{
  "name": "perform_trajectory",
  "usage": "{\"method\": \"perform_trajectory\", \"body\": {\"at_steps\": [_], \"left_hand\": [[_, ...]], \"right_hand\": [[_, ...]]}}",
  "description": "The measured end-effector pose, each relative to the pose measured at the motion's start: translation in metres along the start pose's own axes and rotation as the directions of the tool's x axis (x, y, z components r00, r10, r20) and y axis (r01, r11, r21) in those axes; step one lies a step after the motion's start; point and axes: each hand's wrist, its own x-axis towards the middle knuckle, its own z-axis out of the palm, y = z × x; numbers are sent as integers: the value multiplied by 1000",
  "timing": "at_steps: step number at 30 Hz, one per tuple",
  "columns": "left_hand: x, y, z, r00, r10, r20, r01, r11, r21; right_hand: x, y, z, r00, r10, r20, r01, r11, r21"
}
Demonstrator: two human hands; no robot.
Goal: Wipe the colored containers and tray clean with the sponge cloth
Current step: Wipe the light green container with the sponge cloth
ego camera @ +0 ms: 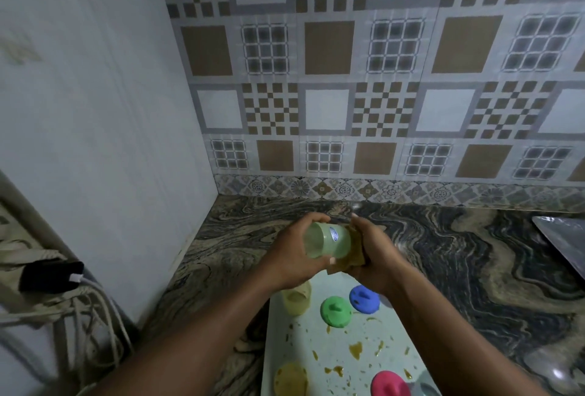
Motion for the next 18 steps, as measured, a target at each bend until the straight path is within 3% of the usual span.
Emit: {"method": "perform_trajectory", "body": {"at_steps": [4,8,18], "left_hand": [[2,5,0,998,57,10,-58,993,106],[6,1,-6,1000,-1,-26,5,987,163],[15,0,-12,999,-53,-10,54,982,181]], "right_hand": [[9,7,3,995,-67,77,62,996,66],[15,0,2,992,-87,91,80,993,86],[29,1,14,982,-156,108,172,973,-153]]}}
